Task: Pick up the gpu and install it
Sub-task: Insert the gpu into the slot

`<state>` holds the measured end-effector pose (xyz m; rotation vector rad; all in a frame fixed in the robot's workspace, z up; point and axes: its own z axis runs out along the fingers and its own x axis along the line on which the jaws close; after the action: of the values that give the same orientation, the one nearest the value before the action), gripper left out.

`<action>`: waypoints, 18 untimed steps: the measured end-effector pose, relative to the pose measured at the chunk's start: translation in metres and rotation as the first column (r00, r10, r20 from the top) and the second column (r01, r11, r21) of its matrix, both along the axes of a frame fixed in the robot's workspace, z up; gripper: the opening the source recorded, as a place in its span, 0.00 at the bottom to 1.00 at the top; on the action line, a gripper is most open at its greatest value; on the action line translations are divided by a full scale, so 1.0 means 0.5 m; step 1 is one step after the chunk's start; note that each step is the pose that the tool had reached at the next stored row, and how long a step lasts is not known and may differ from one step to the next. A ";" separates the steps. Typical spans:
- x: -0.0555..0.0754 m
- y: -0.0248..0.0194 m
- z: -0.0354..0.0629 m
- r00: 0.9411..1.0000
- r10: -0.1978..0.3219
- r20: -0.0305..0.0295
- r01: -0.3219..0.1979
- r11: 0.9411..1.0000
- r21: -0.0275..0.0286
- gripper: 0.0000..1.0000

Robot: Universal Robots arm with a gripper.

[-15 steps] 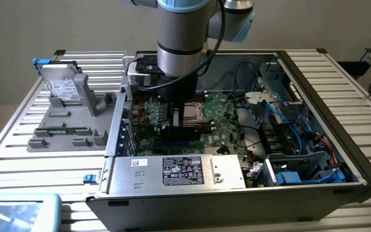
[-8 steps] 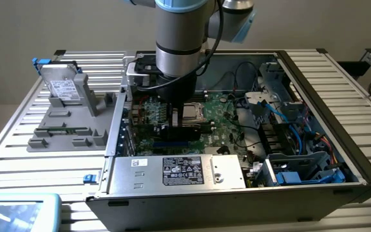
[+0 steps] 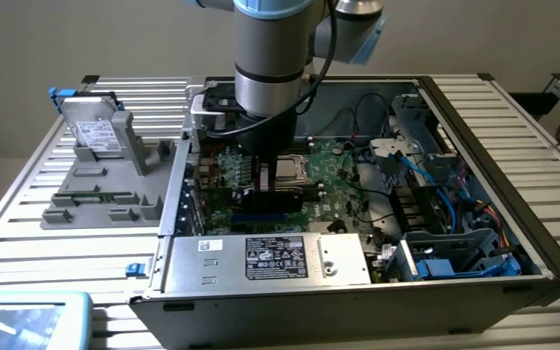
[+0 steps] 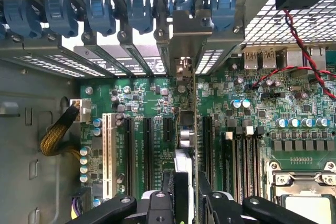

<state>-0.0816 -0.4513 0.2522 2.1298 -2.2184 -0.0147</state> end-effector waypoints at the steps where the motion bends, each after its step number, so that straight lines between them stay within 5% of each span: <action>1: 0.000 0.0000 0.000 1.000 0.000 0.001 0.000 1.000 0.000 0.28; 11: 0.000 -0.0001 -0.001 1.000 0.000 0.002 0.000 1.000 0.000 0.28; 18: -0.001 -0.0004 -0.002 1.000 0.000 0.001 0.000 1.000 0.007 0.28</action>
<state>-0.0819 -0.4515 0.2511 2.1339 -2.2223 -0.0210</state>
